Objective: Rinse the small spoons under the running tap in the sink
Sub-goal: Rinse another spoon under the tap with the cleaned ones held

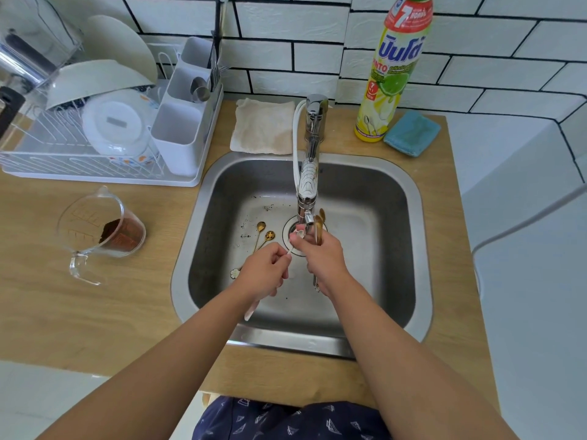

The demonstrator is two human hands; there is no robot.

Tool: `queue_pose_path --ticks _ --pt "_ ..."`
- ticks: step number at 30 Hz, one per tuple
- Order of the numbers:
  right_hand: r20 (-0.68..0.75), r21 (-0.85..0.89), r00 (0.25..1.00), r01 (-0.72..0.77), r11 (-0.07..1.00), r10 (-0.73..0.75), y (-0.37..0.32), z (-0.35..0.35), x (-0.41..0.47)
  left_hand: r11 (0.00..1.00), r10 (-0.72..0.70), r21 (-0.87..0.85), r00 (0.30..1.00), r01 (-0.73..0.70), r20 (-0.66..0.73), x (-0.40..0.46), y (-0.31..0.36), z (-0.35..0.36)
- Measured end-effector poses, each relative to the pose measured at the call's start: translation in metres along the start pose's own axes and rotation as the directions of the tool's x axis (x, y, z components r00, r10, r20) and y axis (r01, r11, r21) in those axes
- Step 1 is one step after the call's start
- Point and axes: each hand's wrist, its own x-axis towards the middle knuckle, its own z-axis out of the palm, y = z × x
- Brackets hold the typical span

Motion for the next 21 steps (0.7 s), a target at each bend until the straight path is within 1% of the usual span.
queue_pose_path --ticks 2,4,6,8,10,13,14,16,18,19,21 --pt "-0.071 0.036 0.997 -0.018 0.999 0.021 0.0 0.001 0.0 1.0 -0.005 -0.01 1.0 0.005 0.003 0.0 -0.002 0.001" --pt "-0.098 0.068 0.992 -0.076 0.995 0.082 -0.001 0.001 0.0 1.0 -0.009 -0.008 1.0 0.009 -0.006 0.0 -0.004 0.002" --pt "-0.048 0.101 0.991 -0.117 0.988 0.122 -0.001 0.001 -0.001 1.0 -0.01 -0.026 0.999 0.009 -0.034 0.002 -0.005 0.003" --pt "0.004 0.077 0.993 -0.115 0.99 0.115 0.002 0.001 -0.003 0.999 -0.019 -0.043 0.997 0.016 -0.072 0.003 -0.004 0.002" --pt "-0.015 0.053 0.996 -0.089 0.995 0.09 0.004 0.001 -0.005 0.998 -0.028 -0.051 0.996 0.023 -0.089 0.003 -0.004 0.002" --pt "-0.094 0.05 0.991 -0.092 0.994 0.097 0.003 0.003 -0.003 0.999 -0.019 -0.051 0.996 0.014 -0.092 0.003 -0.004 0.002" --pt "-0.095 0.056 0.989 -0.108 0.993 0.113 0.002 0.004 -0.002 0.999 -0.014 -0.047 0.996 0.01 -0.093 0.003 -0.004 0.001" --pt "-0.046 0.073 0.99 -0.129 0.989 0.132 -0.001 0.004 -0.001 1.0 -0.003 -0.031 0.996 0.0 -0.087 0.003 -0.002 0.001" --pt "0.019 0.063 0.996 -0.093 0.994 0.092 -0.002 0.002 -0.003 1.0 0.01 -0.025 0.998 -0.012 -0.063 0.002 0.0 0.002" --pt "0.028 0.045 0.998 -0.059 0.997 0.058 -0.003 0.002 -0.004 1.0 0.015 -0.024 0.999 -0.016 -0.045 0.001 0.001 0.003" --pt "-0.004 0.024 1.0 0.001 1.0 -0.001 -0.006 0.001 -0.004 1.0 0.013 -0.024 1.0 -0.014 -0.012 -0.001 0.003 0.006"
